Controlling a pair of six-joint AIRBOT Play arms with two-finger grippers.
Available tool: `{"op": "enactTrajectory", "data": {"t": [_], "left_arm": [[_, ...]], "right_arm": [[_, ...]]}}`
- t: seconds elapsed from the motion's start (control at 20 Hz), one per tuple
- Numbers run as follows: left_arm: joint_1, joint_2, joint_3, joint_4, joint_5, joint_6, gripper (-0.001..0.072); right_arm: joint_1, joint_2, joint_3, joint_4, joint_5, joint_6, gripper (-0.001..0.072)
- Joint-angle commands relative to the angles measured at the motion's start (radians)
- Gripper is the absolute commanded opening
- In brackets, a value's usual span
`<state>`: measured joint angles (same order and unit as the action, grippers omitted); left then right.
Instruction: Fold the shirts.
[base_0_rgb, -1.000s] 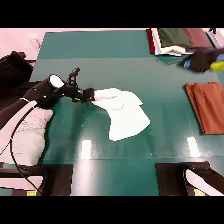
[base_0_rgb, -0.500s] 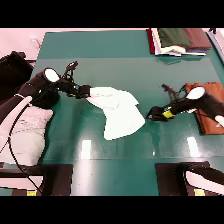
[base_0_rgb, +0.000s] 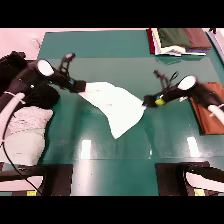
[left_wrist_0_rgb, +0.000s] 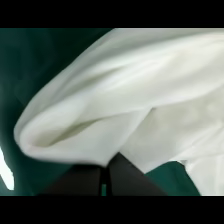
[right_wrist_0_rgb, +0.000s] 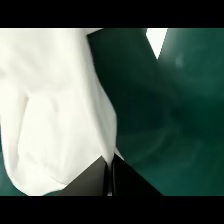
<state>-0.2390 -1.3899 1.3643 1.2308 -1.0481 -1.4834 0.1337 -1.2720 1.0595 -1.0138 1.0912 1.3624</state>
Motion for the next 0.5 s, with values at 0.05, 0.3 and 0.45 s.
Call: {"op": "enactTrajectory", "data": {"t": [0.05,0.3,0.45], "left_arm": [[0.001,0.171,0.238,0.285,-0.124,0.001,0.0024],[0.000,0.406,0.406,0.256,-0.175,0.077,0.0023],[0.000,0.492,0.407,0.209,-0.201,0.105,0.0023]], "right_arm": [[-0.133,0.225,0.262,-0.158,0.159,0.001,0.0016],[-0.270,0.444,0.498,-0.166,0.257,0.001,0.0016],[-0.330,0.483,0.580,-0.166,0.315,0.002,0.0016]]}}
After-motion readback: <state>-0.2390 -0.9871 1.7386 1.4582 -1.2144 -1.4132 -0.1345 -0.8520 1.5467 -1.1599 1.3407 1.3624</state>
